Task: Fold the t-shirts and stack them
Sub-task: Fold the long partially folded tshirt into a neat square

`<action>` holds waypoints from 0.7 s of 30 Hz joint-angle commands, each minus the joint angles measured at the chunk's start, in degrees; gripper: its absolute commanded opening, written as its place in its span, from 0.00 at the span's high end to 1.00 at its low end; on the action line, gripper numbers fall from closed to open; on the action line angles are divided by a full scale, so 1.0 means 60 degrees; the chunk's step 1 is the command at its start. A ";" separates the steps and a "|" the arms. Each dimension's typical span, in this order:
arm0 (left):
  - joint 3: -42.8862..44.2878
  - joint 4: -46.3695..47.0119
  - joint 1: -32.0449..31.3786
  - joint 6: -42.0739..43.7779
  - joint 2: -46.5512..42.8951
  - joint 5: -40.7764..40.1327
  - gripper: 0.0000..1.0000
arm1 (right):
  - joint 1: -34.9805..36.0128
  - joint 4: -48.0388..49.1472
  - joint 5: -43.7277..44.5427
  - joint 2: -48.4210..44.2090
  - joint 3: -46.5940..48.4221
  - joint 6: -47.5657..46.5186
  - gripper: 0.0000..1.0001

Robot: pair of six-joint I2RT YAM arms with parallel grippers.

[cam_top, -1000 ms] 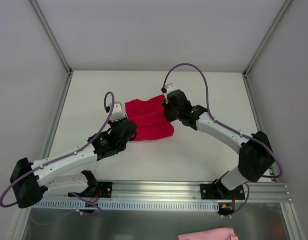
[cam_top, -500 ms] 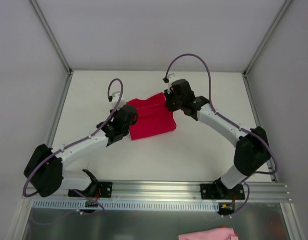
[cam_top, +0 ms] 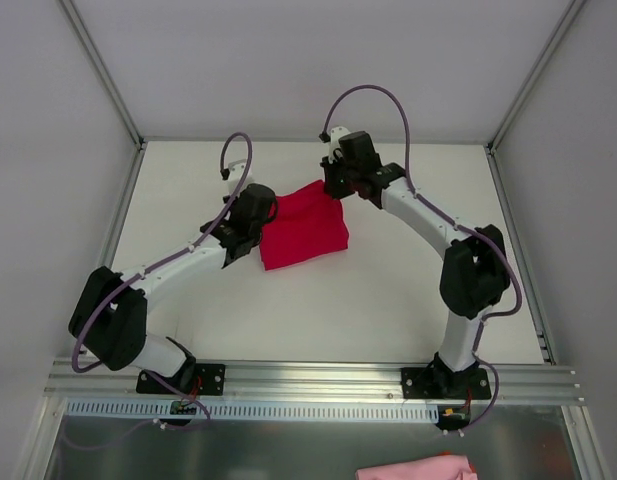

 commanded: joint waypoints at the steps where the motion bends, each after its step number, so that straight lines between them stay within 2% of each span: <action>1: 0.0468 0.0235 0.0406 0.0392 0.0358 0.0097 1.00 | -0.0163 -0.0222 -0.0400 0.0442 0.1204 -0.0436 0.99; 11: 0.1317 0.0411 0.1431 0.0289 0.2162 0.1065 1.00 | -0.0427 -0.0764 -0.0591 0.2216 0.3592 -0.1124 0.99; 12: 0.1521 0.0338 0.1548 0.0231 0.2452 0.1269 0.89 | -0.0529 -0.0809 -0.0417 0.2506 0.3884 -0.1169 0.96; 13: 0.1610 0.0323 0.1796 0.0144 0.2600 0.1459 0.74 | -0.0588 -0.0780 -0.0459 0.2639 0.3974 -0.1169 0.90; 14: 0.1683 0.0352 0.1885 0.0100 0.2819 0.1577 0.40 | -0.0661 -0.0664 -0.0575 0.2757 0.4004 -0.1184 0.85; 15: 0.1887 0.0337 0.1944 0.0070 0.2923 0.1593 0.24 | -0.0778 -0.0358 -0.0605 0.2917 0.3961 -0.1155 0.49; 16: 0.1962 0.0337 0.1974 0.0128 0.2982 0.1622 0.15 | -0.0794 -0.0283 -0.0461 0.2977 0.3960 -0.1184 0.31; 17: 0.2093 0.0366 0.1988 0.0157 0.3055 0.1666 0.09 | -0.0808 -0.0064 -0.0140 0.3006 0.3917 -0.1358 0.19; 18: 0.2138 0.0396 0.1989 0.0201 0.3041 0.1681 0.06 | -0.0808 0.0097 0.0022 0.2876 0.3612 -0.1476 0.02; 21: 0.2138 0.0513 0.1989 0.0275 0.2836 0.1768 0.04 | -0.0823 0.1119 0.0375 0.2103 0.2733 -0.1608 0.00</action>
